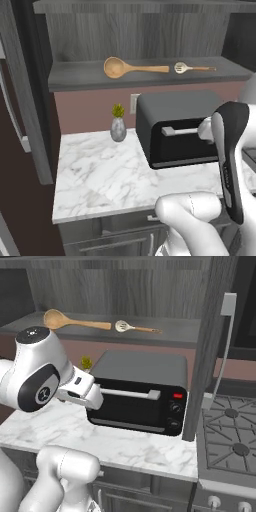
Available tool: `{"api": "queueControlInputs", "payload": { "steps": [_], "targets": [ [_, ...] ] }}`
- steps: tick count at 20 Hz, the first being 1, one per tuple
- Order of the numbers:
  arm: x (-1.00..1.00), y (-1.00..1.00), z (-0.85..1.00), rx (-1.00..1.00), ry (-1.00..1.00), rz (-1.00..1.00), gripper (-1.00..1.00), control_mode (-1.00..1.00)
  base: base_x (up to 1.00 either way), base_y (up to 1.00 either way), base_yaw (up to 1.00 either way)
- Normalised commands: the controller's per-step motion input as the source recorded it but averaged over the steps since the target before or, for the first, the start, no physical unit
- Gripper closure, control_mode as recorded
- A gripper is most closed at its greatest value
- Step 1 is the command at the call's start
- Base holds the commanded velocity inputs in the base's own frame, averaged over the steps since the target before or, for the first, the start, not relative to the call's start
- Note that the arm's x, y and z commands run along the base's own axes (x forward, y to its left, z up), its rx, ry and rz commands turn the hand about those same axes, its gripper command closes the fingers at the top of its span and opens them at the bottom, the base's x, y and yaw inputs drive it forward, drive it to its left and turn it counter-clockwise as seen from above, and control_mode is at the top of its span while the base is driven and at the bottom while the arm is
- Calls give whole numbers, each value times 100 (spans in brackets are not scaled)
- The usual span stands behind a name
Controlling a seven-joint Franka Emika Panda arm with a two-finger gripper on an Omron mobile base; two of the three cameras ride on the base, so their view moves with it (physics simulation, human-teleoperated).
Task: Organize the utensils by type. Pick up the wooden spoons from the counter and place them in the open cabinet. Then pick up the metallic utensils from the counter and place them in the open drawer.
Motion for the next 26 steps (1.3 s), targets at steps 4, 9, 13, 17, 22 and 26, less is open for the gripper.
{"api": "queueControlInputs", "payload": {
  "steps": [4,9,13,17,22,26],
  "targets": [
    [0,0,0,0,0,0,-100,100,-100,-23,-8],
    [0,0,0,0,0,0,-100,100,-95,-15,-29],
    [0,0,0,0,0,0,-100,100,-68,-1,-71],
    [0,0,0,0,0,0,-100,100,-19,4,-100],
    [0,0,0,0,0,0,-100,100,0,5,-100],
    [0,0,0,0,0,0,-100,100,0,2,-100]
  ]
}}
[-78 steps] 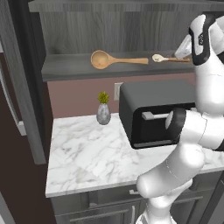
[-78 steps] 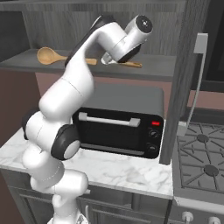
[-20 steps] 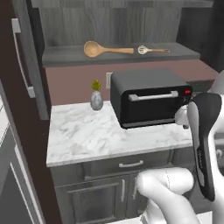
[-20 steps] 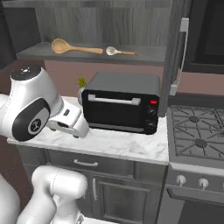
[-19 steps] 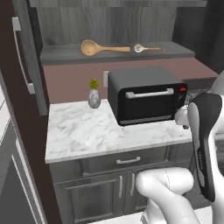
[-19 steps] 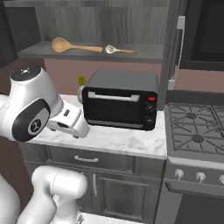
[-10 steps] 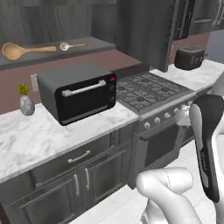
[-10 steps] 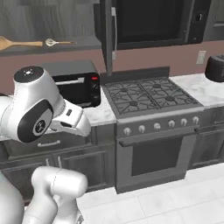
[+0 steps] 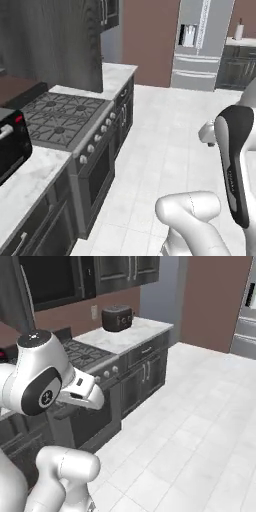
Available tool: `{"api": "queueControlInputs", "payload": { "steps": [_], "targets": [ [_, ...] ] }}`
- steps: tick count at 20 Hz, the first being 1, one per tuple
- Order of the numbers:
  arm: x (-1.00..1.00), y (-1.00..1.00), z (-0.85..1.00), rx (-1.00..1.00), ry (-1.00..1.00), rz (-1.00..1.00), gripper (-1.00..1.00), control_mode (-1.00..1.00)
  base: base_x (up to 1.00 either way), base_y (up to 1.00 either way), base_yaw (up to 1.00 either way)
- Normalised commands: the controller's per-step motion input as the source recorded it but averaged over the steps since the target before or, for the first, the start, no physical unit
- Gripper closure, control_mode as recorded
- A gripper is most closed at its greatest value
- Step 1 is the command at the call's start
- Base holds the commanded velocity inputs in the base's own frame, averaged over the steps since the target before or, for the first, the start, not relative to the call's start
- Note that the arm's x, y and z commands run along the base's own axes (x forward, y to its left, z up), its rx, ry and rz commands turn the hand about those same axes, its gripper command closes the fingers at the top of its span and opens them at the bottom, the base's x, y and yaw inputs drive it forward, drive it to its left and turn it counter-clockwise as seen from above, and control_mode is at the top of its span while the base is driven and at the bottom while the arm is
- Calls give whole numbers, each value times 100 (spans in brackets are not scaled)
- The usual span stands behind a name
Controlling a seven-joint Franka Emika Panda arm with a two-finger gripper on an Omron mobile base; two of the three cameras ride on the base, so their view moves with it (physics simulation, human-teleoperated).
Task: Organize the utensils by type. Pick up the wooden spoons from the counter and place them in the open cabinet. Then pick up the metallic utensils from the counter and place them in the open drawer.
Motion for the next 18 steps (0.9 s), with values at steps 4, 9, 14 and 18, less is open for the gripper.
{"api": "queueControlInputs", "payload": {
  "steps": [4,9,14,18],
  "targets": [
    [0,0,0,0,0,0,-100,100,0,-4,-100],
    [0,0,0,0,0,0,-100,100,0,-10,-100],
    [0,0,0,0,0,0,-100,100,4,-1,-100],
    [0,0,0,0,0,0,-100,100,28,10,-84]
  ]
}}
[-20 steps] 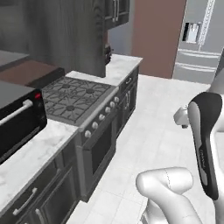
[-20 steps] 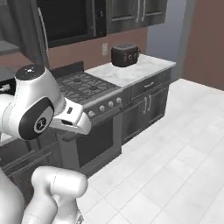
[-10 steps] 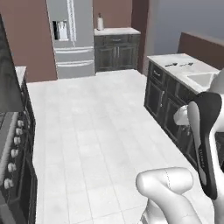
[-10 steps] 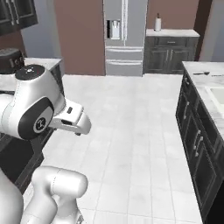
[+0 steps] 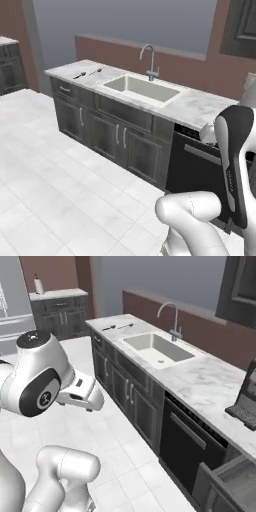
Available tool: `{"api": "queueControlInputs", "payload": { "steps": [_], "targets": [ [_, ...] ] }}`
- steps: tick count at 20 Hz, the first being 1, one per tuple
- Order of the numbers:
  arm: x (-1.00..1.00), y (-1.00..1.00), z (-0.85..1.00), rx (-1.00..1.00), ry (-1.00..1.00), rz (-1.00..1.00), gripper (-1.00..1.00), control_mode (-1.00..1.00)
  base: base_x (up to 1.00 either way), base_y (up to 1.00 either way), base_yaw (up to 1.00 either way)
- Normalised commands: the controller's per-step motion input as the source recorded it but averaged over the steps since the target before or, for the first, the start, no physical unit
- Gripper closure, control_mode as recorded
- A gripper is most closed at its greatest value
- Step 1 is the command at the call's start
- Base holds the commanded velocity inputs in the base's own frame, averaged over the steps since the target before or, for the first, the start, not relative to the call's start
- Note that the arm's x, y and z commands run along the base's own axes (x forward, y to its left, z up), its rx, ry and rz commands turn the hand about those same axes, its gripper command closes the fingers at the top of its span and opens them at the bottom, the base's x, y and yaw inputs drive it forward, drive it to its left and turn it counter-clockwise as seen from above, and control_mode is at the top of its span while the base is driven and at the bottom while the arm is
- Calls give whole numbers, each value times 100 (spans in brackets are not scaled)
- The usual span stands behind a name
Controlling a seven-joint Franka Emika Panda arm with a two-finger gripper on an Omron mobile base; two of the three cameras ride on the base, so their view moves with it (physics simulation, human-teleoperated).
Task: Organize the utensils by type. Pick up the wooden spoons from the counter and place them in the open cabinet. Then pick up the metallic utensils from the counter and place them in the open drawer.
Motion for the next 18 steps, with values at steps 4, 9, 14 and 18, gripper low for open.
{"api": "queueControlInputs", "payload": {
  "steps": [4,9,14,18],
  "targets": [
    [0,0,0,0,0,0,-100,100,48,25,-27],
    [0,0,0,0,0,0,-100,100,67,39,0],
    [0,0,0,0,0,0,-100,100,74,43,5],
    [0,0,0,0,0,0,-100,100,78,57,3]
  ]
}}
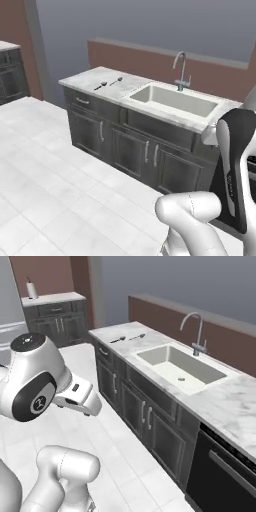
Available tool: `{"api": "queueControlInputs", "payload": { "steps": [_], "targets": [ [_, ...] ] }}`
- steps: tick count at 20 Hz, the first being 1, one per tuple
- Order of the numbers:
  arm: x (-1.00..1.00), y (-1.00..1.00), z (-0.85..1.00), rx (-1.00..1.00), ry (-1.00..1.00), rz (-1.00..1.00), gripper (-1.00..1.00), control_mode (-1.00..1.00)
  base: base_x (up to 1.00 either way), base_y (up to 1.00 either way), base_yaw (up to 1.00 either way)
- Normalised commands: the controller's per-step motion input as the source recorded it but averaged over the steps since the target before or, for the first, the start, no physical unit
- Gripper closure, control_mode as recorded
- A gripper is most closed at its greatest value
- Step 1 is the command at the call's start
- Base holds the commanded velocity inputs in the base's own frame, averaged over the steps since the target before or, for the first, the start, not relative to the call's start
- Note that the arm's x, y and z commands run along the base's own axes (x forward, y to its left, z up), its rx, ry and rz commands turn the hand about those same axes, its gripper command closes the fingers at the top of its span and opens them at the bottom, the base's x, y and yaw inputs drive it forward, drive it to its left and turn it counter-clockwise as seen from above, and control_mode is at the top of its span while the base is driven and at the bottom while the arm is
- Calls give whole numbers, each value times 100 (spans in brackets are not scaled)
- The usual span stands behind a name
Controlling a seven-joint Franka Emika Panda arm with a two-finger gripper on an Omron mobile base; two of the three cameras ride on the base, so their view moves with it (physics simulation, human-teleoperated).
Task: Organize the utensils by type. Pick up the wooden spoons from the counter and place them in the open cabinet. Then pick up the metallic utensils from the counter and place them in the open drawer.
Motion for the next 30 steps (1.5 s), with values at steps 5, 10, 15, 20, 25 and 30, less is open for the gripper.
{"api": "queueControlInputs", "payload": {
  "steps": [5,10,15,20,25,30],
  "targets": [
    [0,0,0,0,0,0,-100,100,84,69,-21],
    [0,0,0,0,0,0,-100,100,83,74,-26],
    [0,0,0,0,0,0,-100,100,86,66,-31],
    [0,0,0,0,0,0,-100,100,80,63,-40],
    [0,0,0,0,0,0,-100,100,72,52,-60],
    [0,0,0,0,0,0,-100,100,69,48,-63]
  ]
}}
